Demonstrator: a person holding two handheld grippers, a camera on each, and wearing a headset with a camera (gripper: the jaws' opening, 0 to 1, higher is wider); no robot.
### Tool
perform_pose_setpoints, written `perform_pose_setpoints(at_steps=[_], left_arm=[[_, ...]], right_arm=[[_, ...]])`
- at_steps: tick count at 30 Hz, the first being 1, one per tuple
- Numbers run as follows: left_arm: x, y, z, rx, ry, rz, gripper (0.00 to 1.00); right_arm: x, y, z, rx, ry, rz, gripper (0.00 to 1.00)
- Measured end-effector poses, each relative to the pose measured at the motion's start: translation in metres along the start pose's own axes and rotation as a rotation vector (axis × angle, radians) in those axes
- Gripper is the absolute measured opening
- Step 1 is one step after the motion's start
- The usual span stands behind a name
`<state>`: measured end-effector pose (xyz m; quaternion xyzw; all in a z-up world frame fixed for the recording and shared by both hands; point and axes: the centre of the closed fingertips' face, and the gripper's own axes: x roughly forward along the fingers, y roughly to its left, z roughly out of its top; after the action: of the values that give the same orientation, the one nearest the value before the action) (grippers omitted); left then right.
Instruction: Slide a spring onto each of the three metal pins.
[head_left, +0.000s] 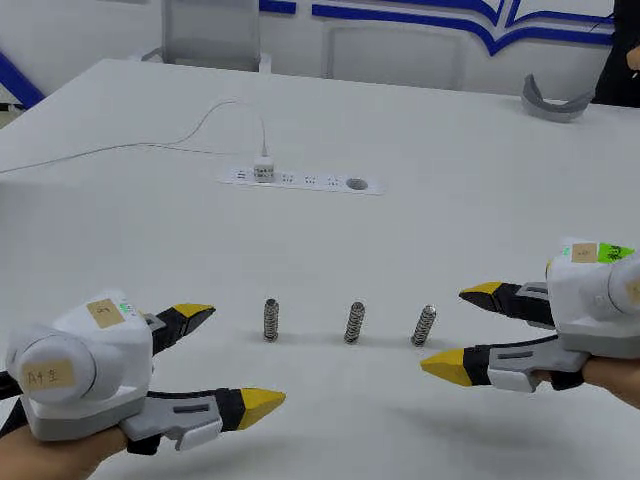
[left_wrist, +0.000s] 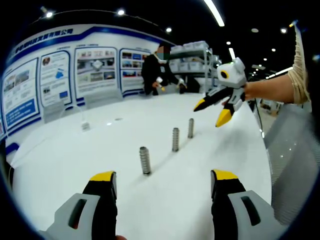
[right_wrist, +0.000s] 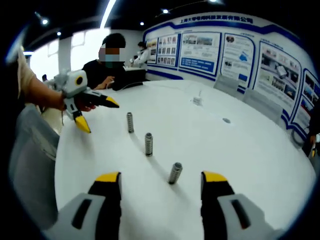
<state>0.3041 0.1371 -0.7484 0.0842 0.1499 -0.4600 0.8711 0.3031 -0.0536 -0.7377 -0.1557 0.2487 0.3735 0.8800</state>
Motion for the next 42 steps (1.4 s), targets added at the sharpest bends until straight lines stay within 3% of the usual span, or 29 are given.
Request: perform_pose_setpoints(at_steps=[5,18,42], left_arm=[[-0.001,0.000,-0.002,-0.006,0.002,0.001,0.79],[-0.001,-0.001,-0.008,-0.018,0.003,0.006,0.80],[0.001,-0.005,-0.013,-0.023,0.016,-0.005,0.80]], right_arm=[[-0.001,-0.001,-0.008,0.007,-0.021,-0.026,0.69],[0.001,0.004,-0.020,0.017,-0.032,-0.025,0.70],[-0.002,0.001,-0.021,0.041,-0.053,-0.034,0.73]])
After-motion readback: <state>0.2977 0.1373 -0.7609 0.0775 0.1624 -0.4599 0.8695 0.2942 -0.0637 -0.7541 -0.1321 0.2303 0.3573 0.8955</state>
